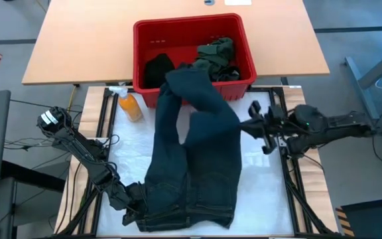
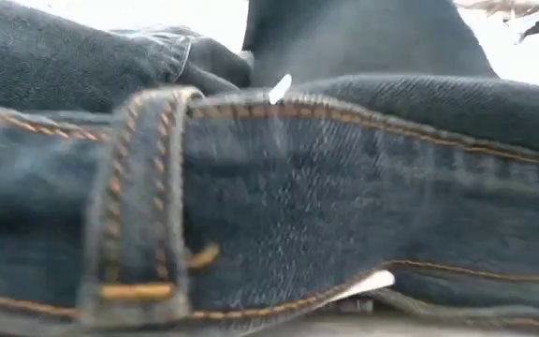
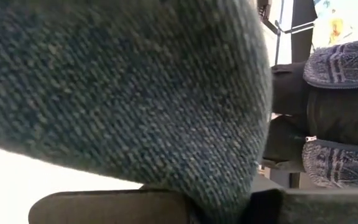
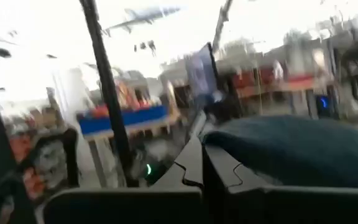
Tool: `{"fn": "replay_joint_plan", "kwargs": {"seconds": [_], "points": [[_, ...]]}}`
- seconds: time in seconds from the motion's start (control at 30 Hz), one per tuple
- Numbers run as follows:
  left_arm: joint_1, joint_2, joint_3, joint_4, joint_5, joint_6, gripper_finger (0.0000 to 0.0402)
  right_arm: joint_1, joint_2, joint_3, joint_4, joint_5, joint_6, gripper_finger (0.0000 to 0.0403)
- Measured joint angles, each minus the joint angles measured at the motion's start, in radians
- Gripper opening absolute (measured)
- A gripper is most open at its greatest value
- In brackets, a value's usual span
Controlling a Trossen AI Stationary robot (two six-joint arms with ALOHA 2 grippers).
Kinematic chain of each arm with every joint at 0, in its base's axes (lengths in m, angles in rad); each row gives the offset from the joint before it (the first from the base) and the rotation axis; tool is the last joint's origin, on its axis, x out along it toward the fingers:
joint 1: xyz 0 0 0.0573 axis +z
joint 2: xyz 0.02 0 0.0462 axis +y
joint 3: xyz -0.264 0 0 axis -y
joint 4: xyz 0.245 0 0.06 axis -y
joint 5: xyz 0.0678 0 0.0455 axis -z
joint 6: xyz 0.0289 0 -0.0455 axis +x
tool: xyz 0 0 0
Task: Fold Laundry from Bin
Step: Remove the dark blue pants from the red bin
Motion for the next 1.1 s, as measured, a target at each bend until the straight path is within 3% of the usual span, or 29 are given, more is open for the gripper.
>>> {"fn": "replay_joint_plan", "kwargs": {"seconds": [0.17,0.23,0.5,0.63,0.93,1.1], "points": [[0.0,0.0,0.0,-0.004,-0.001,-0.006,0.0004,0.108,0.01,-0.004,-0.479,0.223,0.246,0.0016],[-0.002,0.0,0.0,-0.009,-0.002,-0.012,0.0004,0.149,0.048,-0.031,-0.58,0.302,0.38,0.0016],[-0.042,0.0,0.0,-0.194,-0.001,-0.144,0.0005,0.231,0.247,-0.121,-0.573,0.523,0.728,0.0026],[-0.053,0.0,0.0,-0.277,0.025,-0.198,0.0024,0.214,0.343,-0.119,-0.465,0.514,0.755,0.0039],[-0.076,-0.02,0.0,-0.357,0.254,-0.228,0.0122,0.254,0.559,-0.119,-0.252,0.307,0.833,0.002],[-0.085,-0.122,0.0,-0.44,0.248,-0.31,0.0135,0.291,0.639,-0.119,-0.163,0.302,0.912,0.0024]]}}
